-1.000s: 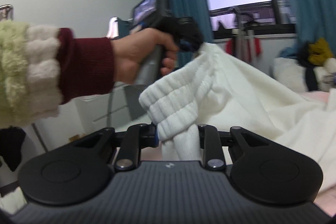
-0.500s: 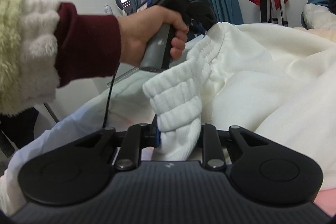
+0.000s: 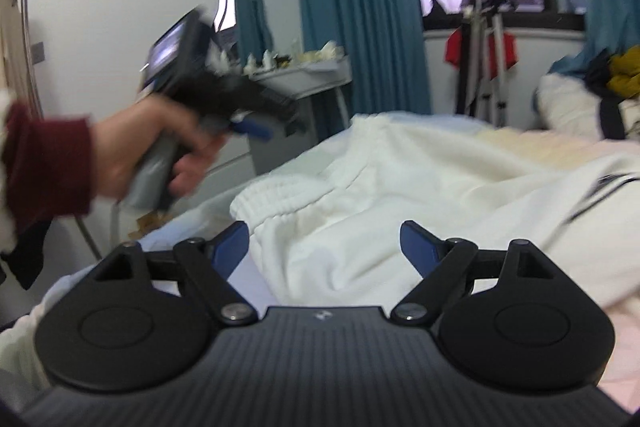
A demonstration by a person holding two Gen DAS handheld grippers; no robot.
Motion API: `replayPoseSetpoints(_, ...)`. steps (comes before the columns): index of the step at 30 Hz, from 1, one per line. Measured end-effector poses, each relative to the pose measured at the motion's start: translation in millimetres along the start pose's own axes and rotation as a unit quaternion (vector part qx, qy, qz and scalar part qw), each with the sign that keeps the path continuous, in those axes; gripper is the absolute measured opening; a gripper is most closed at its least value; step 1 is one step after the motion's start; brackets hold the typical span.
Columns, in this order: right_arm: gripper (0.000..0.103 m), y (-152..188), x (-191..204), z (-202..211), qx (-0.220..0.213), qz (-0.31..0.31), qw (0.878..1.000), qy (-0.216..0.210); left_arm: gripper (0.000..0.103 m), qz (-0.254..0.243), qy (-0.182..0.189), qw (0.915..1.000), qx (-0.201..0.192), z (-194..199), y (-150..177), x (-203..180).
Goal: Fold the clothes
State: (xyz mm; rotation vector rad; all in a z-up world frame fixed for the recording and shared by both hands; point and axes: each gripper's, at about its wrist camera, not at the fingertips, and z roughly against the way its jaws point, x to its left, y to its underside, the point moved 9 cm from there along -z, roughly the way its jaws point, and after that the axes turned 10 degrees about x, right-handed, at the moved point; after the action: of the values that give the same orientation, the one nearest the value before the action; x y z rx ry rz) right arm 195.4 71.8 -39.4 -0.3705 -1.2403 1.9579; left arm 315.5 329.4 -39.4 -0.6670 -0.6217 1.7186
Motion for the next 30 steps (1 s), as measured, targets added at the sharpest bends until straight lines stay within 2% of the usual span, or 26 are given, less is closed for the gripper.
replayPoseSetpoints(2, 0.084, -1, -10, 27, -0.006, 0.000, 1.000, 0.022, 0.060, -0.026, 0.015, 0.9995, -0.004, 28, 24, -24)
replayPoseSetpoints(5, 0.084, -1, -26, 65, -0.018, 0.007, 0.999, 0.049, 0.060, -0.047, 0.056, 0.9973, -0.005, 63, 62, -67)
replayPoseSetpoints(9, 0.084, 8, -53, 115, -0.026, -0.003, 0.996, 0.090, 0.062, -0.085, 0.081, 0.9928, -0.027, 105, 89, -122)
replayPoseSetpoints(11, 0.084, 14, -70, 136, -0.034, -0.015, 0.993, 0.113, 0.067, -0.085, 0.101, 0.9905, -0.038, 125, 101, -147)
replayPoseSetpoints(13, 0.084, 23, -91, 157, -0.041, -0.030, 0.989, 0.139, 0.078, -0.090, 0.123, 0.9871, -0.050, 141, 114, -174)
replayPoseSetpoints(15, 0.084, 33, -110, 169, -0.045, -0.046, 0.985, 0.159, 0.080, -0.101, 0.140, 0.9834, -0.054, 149, 129, -202)
replayPoseSetpoints(18, 0.084, 47, -131, 176, -0.051, -0.082, 0.977, 0.188, 0.083, -0.123, 0.149, 0.9797, -0.055, 149, 151, -234)
replayPoseSetpoints(21, 0.084, 60, -151, 186, -0.058, -0.123, 0.967, 0.214, 0.083, -0.146, 0.138, 0.9785, -0.046, 134, 159, -259)
replayPoseSetpoints(24, 0.084, 69, -171, 197, -0.068, -0.178, 0.958, 0.214, 0.083, -0.160, 0.122, 0.9788, -0.039, 107, 142, -276)
replayPoseSetpoints(27, 0.084, 79, -190, 197, -0.075, -0.205, 0.952, 0.213, 0.083, -0.169, 0.108, 0.9789, -0.039, 74, 113, -295)
replayPoseSetpoints(30, 0.084, 97, -206, 192, -0.055, -0.221, 0.950, 0.214, 0.082, -0.169, 0.092, 0.9803, -0.042, 37, 79, -314)
